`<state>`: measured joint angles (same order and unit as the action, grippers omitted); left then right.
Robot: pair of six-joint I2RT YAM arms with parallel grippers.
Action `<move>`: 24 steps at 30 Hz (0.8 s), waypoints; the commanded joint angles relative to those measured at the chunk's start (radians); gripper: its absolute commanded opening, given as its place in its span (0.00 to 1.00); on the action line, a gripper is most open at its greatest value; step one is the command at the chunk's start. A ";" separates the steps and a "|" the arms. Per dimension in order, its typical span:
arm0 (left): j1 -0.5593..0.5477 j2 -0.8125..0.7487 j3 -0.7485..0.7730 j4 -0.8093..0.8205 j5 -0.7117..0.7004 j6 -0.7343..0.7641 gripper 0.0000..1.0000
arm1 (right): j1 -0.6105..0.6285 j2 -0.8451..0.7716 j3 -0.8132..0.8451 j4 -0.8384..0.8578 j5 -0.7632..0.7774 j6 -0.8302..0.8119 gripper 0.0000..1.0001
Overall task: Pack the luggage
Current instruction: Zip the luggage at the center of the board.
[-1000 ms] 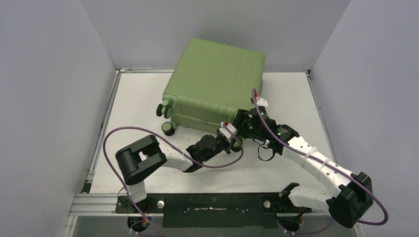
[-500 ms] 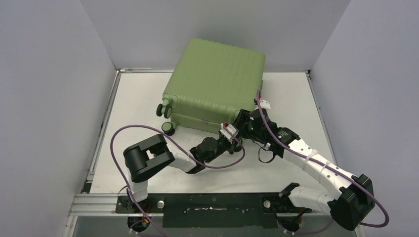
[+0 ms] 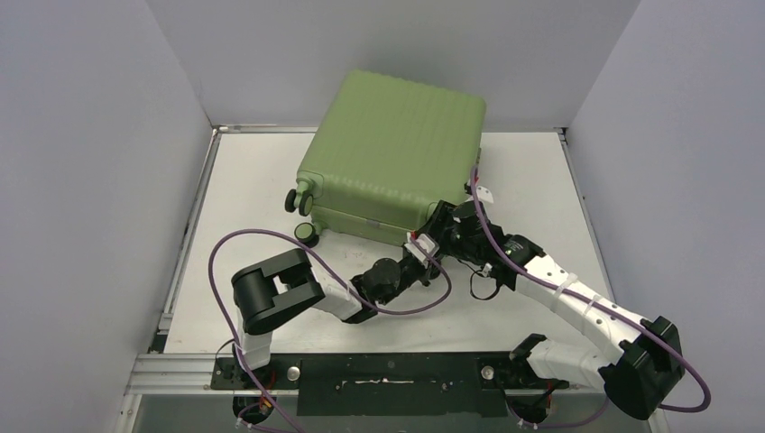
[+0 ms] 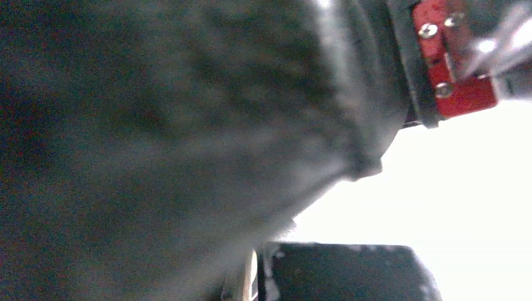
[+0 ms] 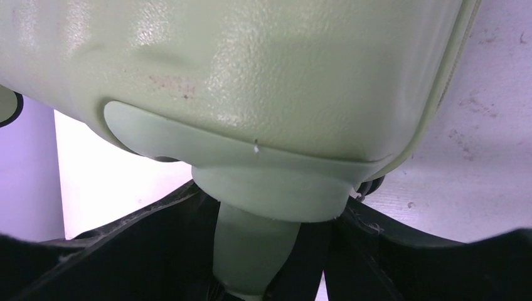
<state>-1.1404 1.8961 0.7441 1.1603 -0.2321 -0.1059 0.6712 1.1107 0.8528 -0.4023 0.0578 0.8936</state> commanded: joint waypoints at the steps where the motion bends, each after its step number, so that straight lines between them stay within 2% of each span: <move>1: -0.150 -0.014 0.006 -0.011 0.292 -0.005 0.00 | 0.106 0.047 0.050 0.219 -0.134 0.092 0.00; 10: -0.182 -0.033 -0.036 0.020 0.202 0.038 0.00 | 0.190 0.127 0.096 0.264 -0.108 0.169 0.00; 17: -0.188 -0.078 -0.108 0.036 0.146 0.043 0.00 | 0.213 0.146 0.090 0.281 -0.094 0.171 0.00; 24: -0.188 -0.043 -0.086 0.079 0.120 0.030 0.00 | 0.219 0.136 0.103 0.250 -0.089 0.139 0.00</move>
<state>-1.2114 1.8278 0.6281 1.2228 -0.4011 -0.0425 0.8246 1.2194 0.9005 -0.3527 0.1169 1.0786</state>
